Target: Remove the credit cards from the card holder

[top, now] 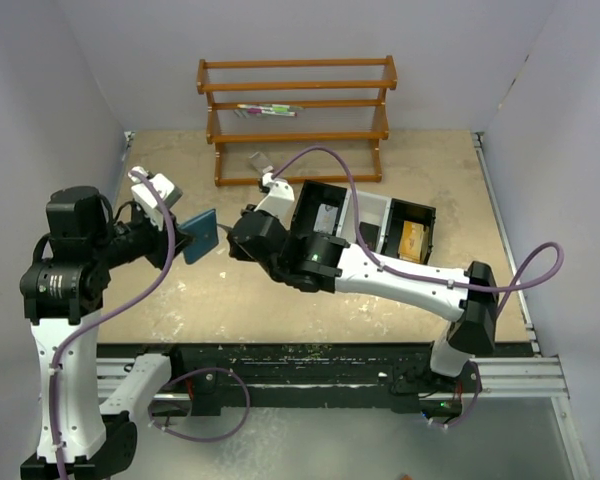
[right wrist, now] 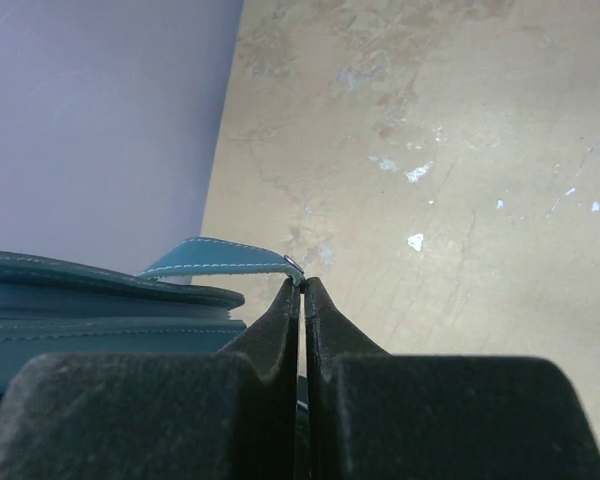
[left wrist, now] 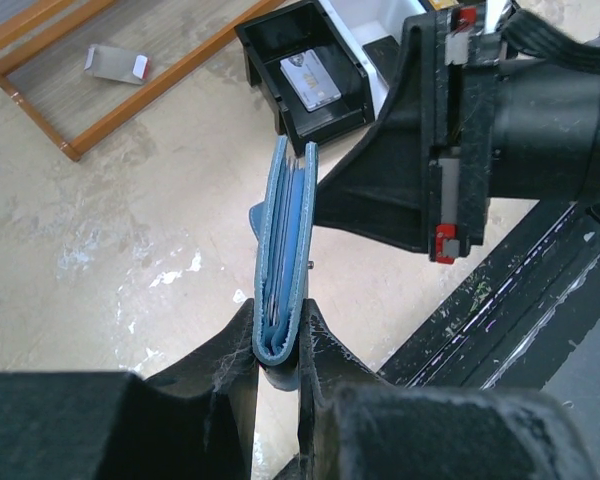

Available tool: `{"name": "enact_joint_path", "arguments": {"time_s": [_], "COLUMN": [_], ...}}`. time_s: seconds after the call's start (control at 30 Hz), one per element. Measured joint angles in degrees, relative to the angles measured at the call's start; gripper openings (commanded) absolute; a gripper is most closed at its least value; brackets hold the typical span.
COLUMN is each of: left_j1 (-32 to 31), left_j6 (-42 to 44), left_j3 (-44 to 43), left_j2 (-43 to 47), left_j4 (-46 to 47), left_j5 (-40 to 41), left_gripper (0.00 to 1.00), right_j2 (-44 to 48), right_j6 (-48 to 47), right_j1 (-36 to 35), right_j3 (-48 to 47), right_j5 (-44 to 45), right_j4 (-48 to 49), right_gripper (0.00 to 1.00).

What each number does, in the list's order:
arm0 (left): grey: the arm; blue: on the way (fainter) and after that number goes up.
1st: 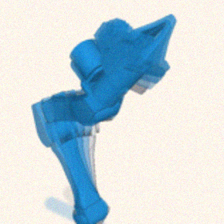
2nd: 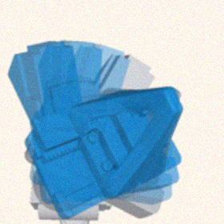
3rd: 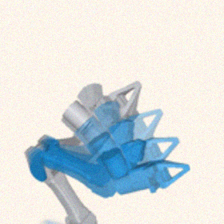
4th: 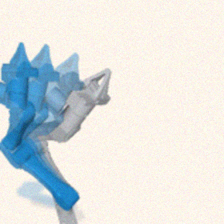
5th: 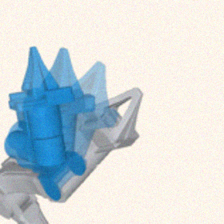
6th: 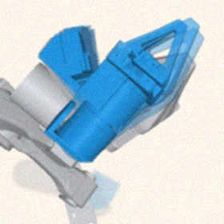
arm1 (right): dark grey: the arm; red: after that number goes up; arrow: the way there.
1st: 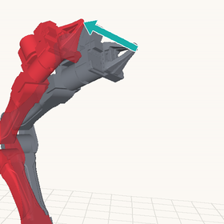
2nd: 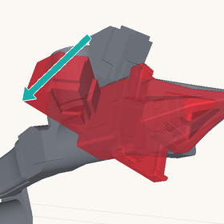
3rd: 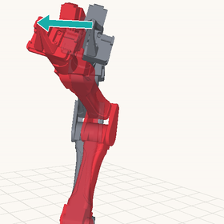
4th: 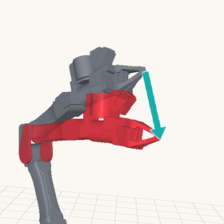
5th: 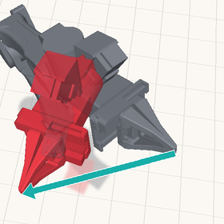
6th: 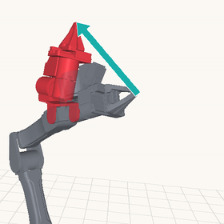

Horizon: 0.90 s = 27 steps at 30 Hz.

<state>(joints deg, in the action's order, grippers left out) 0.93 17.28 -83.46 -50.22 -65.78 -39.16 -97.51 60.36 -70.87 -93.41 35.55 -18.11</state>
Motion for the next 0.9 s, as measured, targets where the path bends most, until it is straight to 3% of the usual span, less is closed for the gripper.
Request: {"name": "enact_joint_path", "arguments": {"time_s": [0.2, 0.23, 0.37, 0.43, 0.63, 0.77, 0.9], "left_j1": [-0.1, -0.2, -0.3, -0.3, -0.3, -0.3, -0.3], "left_j6": [0.3, 0.2, -0.3, -1.0, -5.3, -10.5, -16.3], "left_j3": [-0.1, -0.3, -2.9, -5.0, -10.3, -12.7, -13.8], "left_j2": [0.0, -0.1, -1.4, -2.3, -4.5, -5.6, -6.8], "left_j4": [-0.6, -0.9, -1.8, -2.2, -2.9, -1.9, 0.4], "left_j5": [-0.7, -1.2, -3.6, -5.2, -12.5, -17.6, -22.6], "left_gripper": [0.0, 0.0, 0.0, 0.0, 0.0, 0.0, 0.0], "right_j2": [6.0, 7.5, 14.3, 16.9, 26.4, 34.5, 34.2], "right_j6": [-2.6, -3.3, -8.0, -10.3, -16.2, -20.3, -24.1], "right_j1": [-0.3, -0.3, 0.1, 0.9, 2.1, 1.9, 1.9], "right_j3": [5.0, 6.3, 13.0, 15.8, 27.5, 37.1, 37.7], "right_j5": [1.0, 0.9, -1.2, -3.4, -14.0, -21.3, -27.5], "right_j4": [0.6, 1.2, 5.2, 6.0, 14.6, 25.0, 32.4], "right_gripper": [0.02, 0.1, 0.57, 0.67, 0.78, 0.78, 0.77]}}
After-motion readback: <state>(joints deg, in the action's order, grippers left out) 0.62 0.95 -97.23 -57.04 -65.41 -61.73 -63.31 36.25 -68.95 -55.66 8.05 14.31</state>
